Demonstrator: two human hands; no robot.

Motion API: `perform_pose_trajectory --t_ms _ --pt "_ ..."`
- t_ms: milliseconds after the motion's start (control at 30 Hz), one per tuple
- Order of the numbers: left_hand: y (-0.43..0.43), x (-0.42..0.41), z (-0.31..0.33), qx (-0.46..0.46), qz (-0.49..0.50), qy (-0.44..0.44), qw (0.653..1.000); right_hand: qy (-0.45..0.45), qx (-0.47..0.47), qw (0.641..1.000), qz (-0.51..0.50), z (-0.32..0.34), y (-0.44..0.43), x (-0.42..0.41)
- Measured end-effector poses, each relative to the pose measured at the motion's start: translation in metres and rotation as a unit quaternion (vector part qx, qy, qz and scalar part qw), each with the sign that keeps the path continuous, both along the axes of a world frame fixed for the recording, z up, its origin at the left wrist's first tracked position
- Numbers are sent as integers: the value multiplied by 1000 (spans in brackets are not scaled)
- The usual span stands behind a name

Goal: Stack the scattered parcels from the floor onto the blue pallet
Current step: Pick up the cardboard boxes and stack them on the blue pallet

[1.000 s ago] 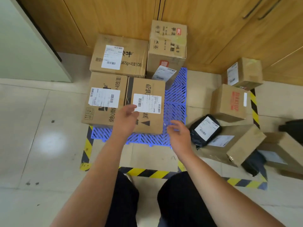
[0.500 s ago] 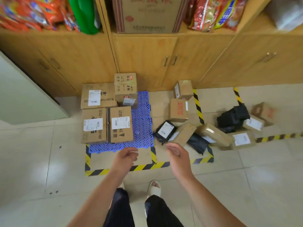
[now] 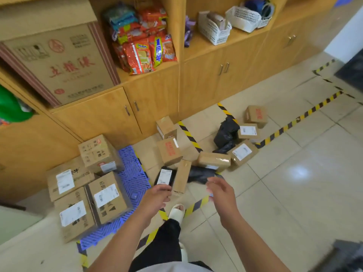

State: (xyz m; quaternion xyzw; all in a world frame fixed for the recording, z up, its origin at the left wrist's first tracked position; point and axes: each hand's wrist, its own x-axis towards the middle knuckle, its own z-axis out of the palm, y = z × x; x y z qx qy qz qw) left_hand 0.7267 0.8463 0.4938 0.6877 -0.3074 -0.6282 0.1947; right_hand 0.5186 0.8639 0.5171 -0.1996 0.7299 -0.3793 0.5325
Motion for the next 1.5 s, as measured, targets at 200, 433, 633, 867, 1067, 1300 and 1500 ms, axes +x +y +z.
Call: perform_pose_trajectory --t_ms 200,433,633,867,1067,1300,1500 --pt "-81 -48 -12 2 -69 19 997 45 -2 999 3 9 -49 -47" --pt "-157 -82 -19 16 -86 40 995 79 -4 997 20 20 -105 -81" --pt "-191 -107 -31 23 -48 15 998 60 20 997 49 5 -149 -100" --pt "-197 -117 -49 47 94 -47 993 9 64 982 180 -28 -209 -139" --pt "-161 -140 -97 116 148 -146 971 8 80 945 317 -61 -253 -177" --pt "-130 -176 -206 225 85 -175 955 46 133 915 379 -143 -257 -190" --pt "-150 -187 -349 231 -12 -221 947 58 173 919 350 -263 -249 -184"
